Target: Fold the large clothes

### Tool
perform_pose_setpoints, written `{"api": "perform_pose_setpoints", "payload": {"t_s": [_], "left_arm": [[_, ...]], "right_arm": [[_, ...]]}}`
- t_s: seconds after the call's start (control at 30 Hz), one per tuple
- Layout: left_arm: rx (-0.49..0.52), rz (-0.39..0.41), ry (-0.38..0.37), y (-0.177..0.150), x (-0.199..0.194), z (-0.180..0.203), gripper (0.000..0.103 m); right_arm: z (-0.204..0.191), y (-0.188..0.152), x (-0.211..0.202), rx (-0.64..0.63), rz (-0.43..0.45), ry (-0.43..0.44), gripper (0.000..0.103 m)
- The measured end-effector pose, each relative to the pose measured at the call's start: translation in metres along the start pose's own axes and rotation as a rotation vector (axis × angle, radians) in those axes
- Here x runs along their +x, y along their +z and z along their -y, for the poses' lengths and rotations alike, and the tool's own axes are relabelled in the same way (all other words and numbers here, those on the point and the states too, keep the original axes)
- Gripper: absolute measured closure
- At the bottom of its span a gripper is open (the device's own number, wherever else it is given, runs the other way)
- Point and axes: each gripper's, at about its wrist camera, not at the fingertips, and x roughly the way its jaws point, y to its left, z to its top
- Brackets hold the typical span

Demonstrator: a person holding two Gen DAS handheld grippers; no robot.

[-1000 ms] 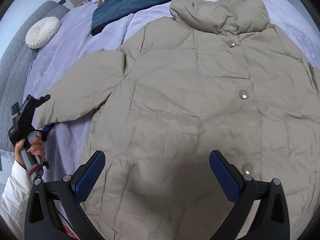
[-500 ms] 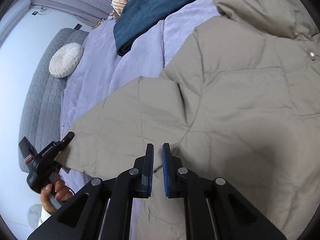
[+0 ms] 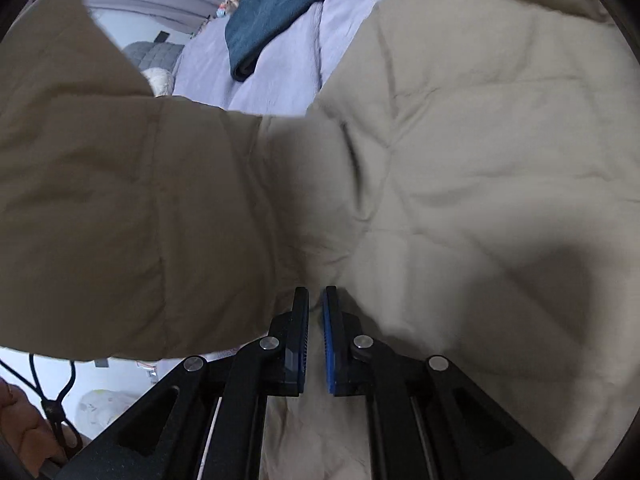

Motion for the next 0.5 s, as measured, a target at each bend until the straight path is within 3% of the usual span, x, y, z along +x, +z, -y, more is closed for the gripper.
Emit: {"api": "perform_pose_setpoints", "payload": {"t_s": [0.13, 0.23, 0.37, 0.43, 0.5], "left_arm": [[0.093, -0.139, -0.017, -0.029, 0.075, 0.069, 0.096], [0.155, -0.254, 0.036, -0.065, 0.127, 0.102, 0.096], [0.228, -0.394, 0.145, -0.112, 0.171, 0.113, 0.096], [0.242, -0.405, 0.186, -0.125, 0.176, 0.113, 0.095], [0.241, -0.393, 0.194, -0.128, 0.169, 0.116, 0.071]], "right_arm": [[0.044, -0.008, -0.083, 0.026, 0.135, -0.111, 0.095], [0.08, -0.018, -0.134, 0.052, 0.198, -0.21, 0.095], [0.117, -0.026, -0.17, 0.09, 0.207, -0.26, 0.095], [0.128, -0.026, -0.175, 0.11, 0.199, -0.262, 0.095], [0.138, -0.022, -0.177, 0.123, 0.192, -0.254, 0.095]]}}
